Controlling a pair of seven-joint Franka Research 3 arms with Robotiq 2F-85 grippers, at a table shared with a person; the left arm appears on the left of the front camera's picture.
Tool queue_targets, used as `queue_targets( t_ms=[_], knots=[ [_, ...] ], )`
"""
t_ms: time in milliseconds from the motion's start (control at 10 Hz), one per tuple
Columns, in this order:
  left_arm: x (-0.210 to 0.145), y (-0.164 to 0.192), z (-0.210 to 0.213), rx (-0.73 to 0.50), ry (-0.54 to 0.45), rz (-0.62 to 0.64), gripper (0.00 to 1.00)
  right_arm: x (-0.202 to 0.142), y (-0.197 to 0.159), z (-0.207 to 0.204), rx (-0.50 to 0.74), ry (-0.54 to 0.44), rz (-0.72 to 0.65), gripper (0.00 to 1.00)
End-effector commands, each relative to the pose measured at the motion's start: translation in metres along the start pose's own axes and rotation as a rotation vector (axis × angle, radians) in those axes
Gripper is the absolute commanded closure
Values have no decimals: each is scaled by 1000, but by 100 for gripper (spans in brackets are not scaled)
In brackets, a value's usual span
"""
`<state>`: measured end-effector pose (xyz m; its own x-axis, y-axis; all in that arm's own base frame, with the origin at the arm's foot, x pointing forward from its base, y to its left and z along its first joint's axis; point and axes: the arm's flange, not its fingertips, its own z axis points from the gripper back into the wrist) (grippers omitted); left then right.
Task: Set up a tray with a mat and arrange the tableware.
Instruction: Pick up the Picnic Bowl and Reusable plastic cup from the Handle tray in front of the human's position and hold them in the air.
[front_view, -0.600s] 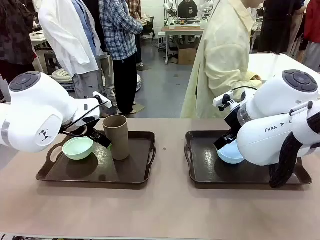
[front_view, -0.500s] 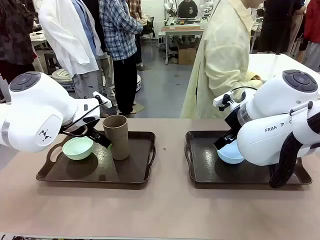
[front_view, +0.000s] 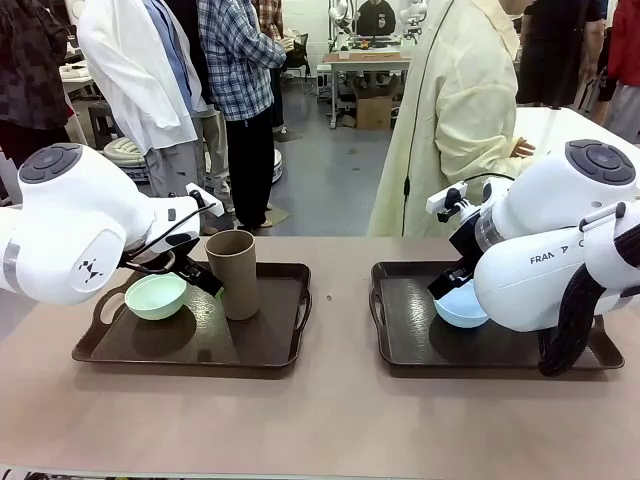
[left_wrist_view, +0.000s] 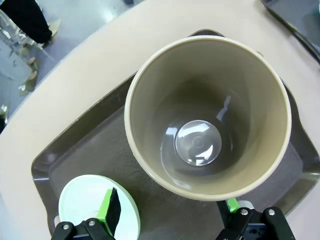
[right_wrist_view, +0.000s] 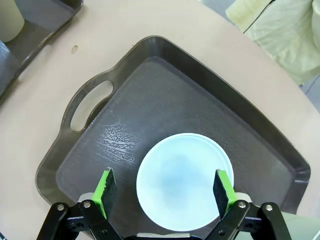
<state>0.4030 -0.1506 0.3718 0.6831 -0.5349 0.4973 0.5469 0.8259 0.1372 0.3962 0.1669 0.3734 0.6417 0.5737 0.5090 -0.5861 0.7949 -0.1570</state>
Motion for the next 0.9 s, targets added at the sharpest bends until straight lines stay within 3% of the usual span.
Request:
queue_targets(
  t_ms=[0,700,800],
  knots=[
    [0,0,0,0,0,0,0,0,0,0,0,0,0,0],
    [0,0,0,0,0,0,0,0,0,0,0,0,0,0],
    [-6,-2,9,1,61,44,0,-2,7,7,3,54,-33,0]
  ],
)
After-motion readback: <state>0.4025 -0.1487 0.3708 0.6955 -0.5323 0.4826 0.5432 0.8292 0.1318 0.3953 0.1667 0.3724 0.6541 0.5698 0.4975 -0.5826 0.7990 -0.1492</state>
